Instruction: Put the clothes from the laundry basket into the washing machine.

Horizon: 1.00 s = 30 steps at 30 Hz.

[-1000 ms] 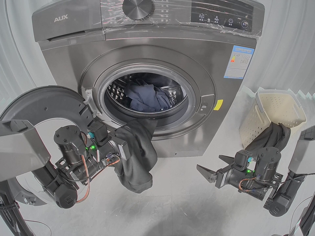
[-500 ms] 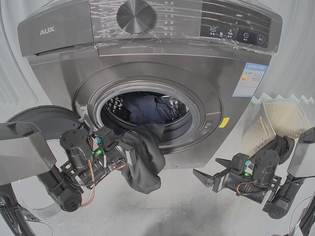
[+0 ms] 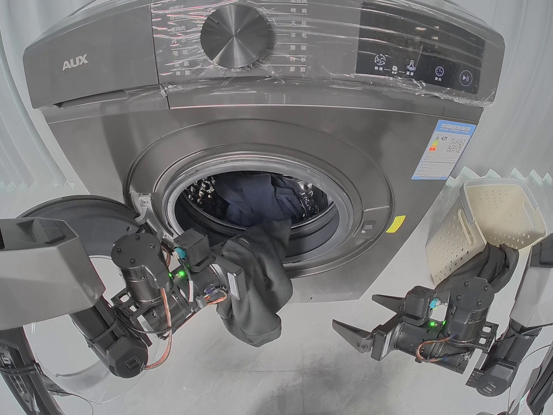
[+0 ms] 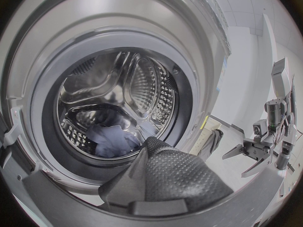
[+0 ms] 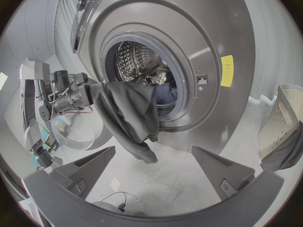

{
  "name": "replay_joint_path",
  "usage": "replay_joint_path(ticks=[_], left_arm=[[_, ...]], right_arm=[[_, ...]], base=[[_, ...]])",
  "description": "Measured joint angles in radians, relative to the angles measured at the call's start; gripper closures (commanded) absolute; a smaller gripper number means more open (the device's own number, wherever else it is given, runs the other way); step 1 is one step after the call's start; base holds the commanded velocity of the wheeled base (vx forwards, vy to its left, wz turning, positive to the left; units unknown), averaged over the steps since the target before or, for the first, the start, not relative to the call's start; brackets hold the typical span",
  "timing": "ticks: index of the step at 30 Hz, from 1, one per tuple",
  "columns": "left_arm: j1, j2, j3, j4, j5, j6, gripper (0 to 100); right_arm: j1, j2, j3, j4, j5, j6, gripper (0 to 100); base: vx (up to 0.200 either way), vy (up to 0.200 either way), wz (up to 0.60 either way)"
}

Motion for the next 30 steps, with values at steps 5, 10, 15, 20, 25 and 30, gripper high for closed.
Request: replay_joint_path(ticks=[5, 10, 15, 20, 25, 30], left_arm=[[-0.028, 0.007, -0.034, 0.000, 0.003, -0.009, 100], [-0.033, 0.067, -0.125, 0.000, 0.014, -0.002, 100], [-0.027, 0.157, -0.262, 0.003, 0.013, -0.008, 100], [0.010, 0.252, -0.460, 0.009, 0.011, -0.016, 100], [0.051, 0.352, -0.677, 0.033, 0.014, -0.020, 100], [0.078, 0.442, -0.882, 0.113, 0.019, -0.030, 100]], right_arm=[[0.021, -0.027, 0.010, 0.000, -0.002, 0.000, 0], [0.025, -0.040, 0.014, 0.000, -0.002, 0.000, 0], [0.027, -0.045, 0.016, 0.000, -0.002, -0.001, 0], [0.027, -0.048, 0.018, 0.000, -0.002, -0.002, 0], [0.027, -0.049, 0.018, 0.000, -0.002, -0.002, 0], [0.027, -0.050, 0.018, 0.000, -0.002, -0.002, 0]], base=[[0.000, 0.000, 0.00], [0.000, 0.000, 0.00], [0.000, 0.000, 0.00], [0.000, 0.000, 0.00], [0.000, 0.000, 0.00], [0.000, 0.000, 0.00]])
